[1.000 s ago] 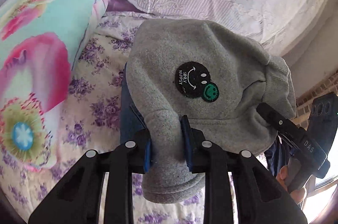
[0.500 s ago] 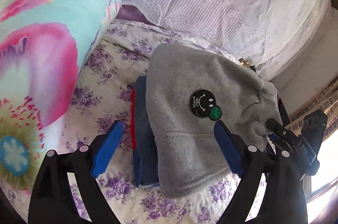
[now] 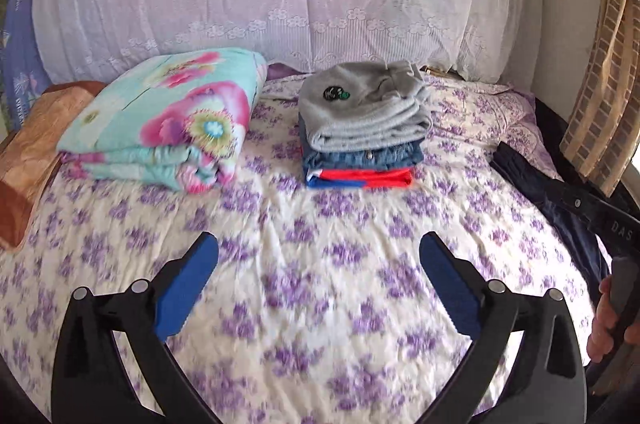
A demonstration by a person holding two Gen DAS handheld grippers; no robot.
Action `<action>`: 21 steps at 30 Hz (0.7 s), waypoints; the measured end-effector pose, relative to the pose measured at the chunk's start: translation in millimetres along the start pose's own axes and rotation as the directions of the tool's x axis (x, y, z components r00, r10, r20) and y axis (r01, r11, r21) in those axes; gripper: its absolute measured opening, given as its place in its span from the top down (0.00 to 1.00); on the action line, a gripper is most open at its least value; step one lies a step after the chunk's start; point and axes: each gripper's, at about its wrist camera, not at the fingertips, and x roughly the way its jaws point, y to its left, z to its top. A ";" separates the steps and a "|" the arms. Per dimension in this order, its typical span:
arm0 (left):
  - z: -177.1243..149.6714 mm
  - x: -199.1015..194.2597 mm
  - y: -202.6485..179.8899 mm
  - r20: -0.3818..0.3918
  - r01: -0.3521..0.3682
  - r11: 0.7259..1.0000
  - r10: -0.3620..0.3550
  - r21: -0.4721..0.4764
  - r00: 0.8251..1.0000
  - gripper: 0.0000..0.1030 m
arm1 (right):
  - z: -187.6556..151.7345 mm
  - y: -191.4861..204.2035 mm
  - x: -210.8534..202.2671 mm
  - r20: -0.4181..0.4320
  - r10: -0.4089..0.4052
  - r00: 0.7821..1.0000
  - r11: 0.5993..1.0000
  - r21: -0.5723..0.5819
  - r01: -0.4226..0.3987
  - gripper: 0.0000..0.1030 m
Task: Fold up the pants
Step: 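Open both tools and withdraw from the stacked clothes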
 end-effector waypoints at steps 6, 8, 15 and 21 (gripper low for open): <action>-70.6 -45.6 -15.7 0.017 -0.057 0.998 0.057 0.022 0.998 0.05 | -83.0 9.0 -32.9 -0.009 -0.110 0.994 0.993 -0.040 0.110 0.04; -80.2 -53.2 -21.5 0.011 -0.071 0.996 0.071 0.057 0.997 0.05 | -90.8 7.5 -39.0 -0.024 -0.108 0.994 0.994 -0.031 0.107 0.04; -91.9 -73.7 -29.4 0.046 -0.105 0.991 0.102 0.085 0.994 0.05 | -89.4 11.8 -56.9 0.002 -0.113 0.994 0.993 -0.027 0.113 0.04; -92.7 -78.8 -27.2 0.056 -0.123 0.990 0.119 0.073 0.991 0.05 | -91.2 20.8 -57.6 0.001 -0.112 0.994 0.992 -0.052 0.112 0.04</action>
